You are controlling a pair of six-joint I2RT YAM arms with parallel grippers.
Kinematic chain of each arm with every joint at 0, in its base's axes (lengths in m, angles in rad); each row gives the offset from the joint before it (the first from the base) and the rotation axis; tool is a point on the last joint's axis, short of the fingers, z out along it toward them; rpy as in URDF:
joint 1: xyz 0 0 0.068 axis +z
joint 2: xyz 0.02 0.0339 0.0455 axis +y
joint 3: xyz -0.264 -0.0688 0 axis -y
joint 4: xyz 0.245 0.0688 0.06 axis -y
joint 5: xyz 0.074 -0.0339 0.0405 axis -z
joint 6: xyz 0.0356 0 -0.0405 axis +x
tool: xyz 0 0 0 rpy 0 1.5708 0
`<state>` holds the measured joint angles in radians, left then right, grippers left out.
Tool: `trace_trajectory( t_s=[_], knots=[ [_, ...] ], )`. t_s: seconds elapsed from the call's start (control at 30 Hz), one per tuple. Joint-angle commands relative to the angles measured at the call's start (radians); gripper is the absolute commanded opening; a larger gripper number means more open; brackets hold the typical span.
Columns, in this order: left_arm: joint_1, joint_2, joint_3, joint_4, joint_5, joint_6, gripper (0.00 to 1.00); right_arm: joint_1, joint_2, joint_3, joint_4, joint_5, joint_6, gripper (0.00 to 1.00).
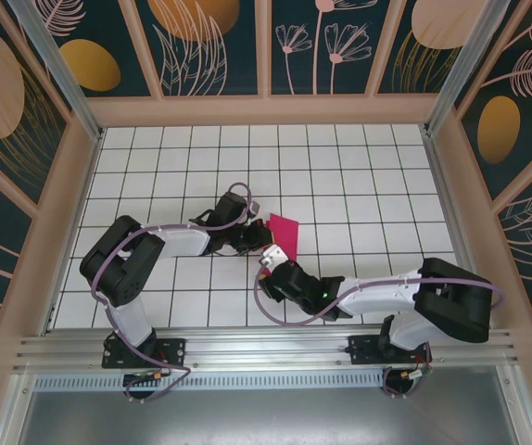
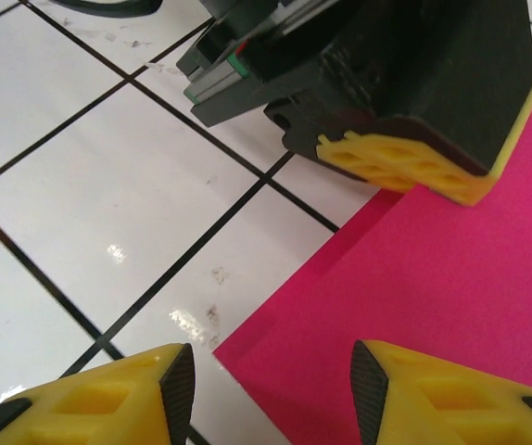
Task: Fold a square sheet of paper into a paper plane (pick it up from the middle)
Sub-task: Fold the triangle a second time at the center of the table.
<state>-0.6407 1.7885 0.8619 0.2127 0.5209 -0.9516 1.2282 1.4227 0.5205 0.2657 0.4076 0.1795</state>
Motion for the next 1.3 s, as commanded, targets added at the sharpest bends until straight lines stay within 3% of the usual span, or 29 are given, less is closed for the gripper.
trace_trajectory(
  t_s=[0.0, 0.23, 0.5, 0.7, 0.97, 1.13, 1.27],
  knots=[
    [0.000, -0.023, 0.004, -0.002, -0.005, -0.005, 0.00, 0.020, 0.054, 0.055, -0.060, 0.082, -0.051, 0.52],
    [0.000, -0.022, 0.008, -0.003, 0.002, -0.004, 0.00, 0.055, 0.149, 0.105, -0.127, 0.183, -0.036, 0.51],
    [0.001, -0.026, 0.005, -0.009, 0.000, -0.007, 0.00, 0.071, 0.148, 0.140, -0.143, 0.236, -0.019, 0.34],
    [0.001, -0.023, 0.005, -0.006, 0.001, -0.009, 0.00, 0.071, 0.143, 0.155, -0.159, 0.254, 0.001, 0.35],
    [0.001, -0.019, 0.005, -0.008, 0.004, -0.006, 0.01, 0.072, 0.144, 0.159, -0.156, 0.268, 0.029, 0.19],
    [0.001, -0.035, 0.005, -0.014, -0.014, 0.005, 0.07, 0.060, 0.123, 0.154, -0.163, 0.248, 0.073, 0.00],
    [0.000, -0.068, 0.012, -0.044, -0.061, 0.016, 0.21, 0.036, 0.100, 0.152, -0.187, 0.208, 0.139, 0.00]
  ],
)
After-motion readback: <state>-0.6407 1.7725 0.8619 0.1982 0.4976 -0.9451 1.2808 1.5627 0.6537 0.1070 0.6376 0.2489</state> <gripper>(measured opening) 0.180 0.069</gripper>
